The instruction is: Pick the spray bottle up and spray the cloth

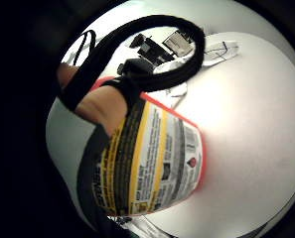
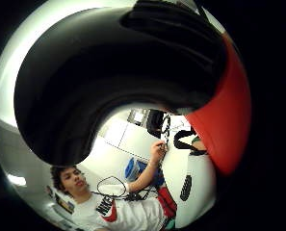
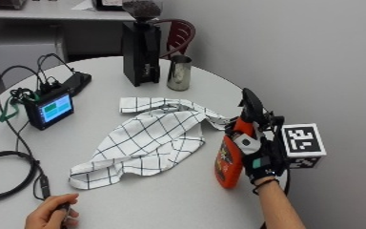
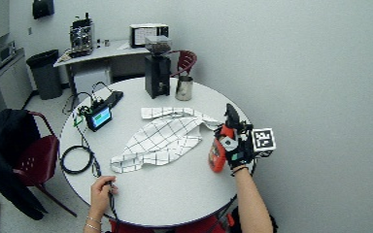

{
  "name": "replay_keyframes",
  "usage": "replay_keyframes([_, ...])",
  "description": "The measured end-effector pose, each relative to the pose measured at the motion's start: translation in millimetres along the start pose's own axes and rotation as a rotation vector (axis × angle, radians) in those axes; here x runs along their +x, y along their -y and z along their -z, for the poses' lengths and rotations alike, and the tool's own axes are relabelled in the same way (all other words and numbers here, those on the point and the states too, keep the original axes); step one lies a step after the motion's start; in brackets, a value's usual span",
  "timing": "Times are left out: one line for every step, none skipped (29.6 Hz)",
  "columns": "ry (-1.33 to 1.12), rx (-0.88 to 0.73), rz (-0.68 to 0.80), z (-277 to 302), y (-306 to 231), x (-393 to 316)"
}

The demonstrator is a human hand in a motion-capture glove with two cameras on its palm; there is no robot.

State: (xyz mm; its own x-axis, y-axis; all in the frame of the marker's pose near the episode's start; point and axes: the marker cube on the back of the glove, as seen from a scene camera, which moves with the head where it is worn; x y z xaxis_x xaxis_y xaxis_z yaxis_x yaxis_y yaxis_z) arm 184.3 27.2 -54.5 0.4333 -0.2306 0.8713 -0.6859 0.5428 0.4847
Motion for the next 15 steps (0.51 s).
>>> replay_keyframes([-0.006,0.006,-0.003,5,-4,3])
replay_keyframes([-0.014,0.011,-0.007,10,-9,5])
replay_keyframes([-0.022,0.016,-0.012,16,-13,7])
replay_keyframes([-0.030,0.018,-0.019,22,-15,9])
replay_keyframes([-0.041,0.019,-0.027,29,-17,10])
replay_keyframes([-0.054,0.016,-0.034,37,-17,9])
replay_keyframes([-0.070,0.009,-0.041,46,-16,7])
replay_keyframes([-0.090,-0.001,-0.044,55,-14,4])
replay_keyframes([-0.111,-0.013,-0.045,65,-10,-2])
replay_keyframes([-0.133,-0.030,-0.044,75,-4,-10])
replay_keyframes([-0.153,-0.050,-0.042,84,4,-21])
replay_keyframes([-0.172,-0.076,-0.045,92,14,-35])
replay_keyframes([-0.190,-0.105,-0.053,96,23,-51])
replay_keyframes([-0.203,-0.135,-0.065,96,32,-69])
replay_keyframes([-0.214,-0.165,-0.080,93,38,-86])
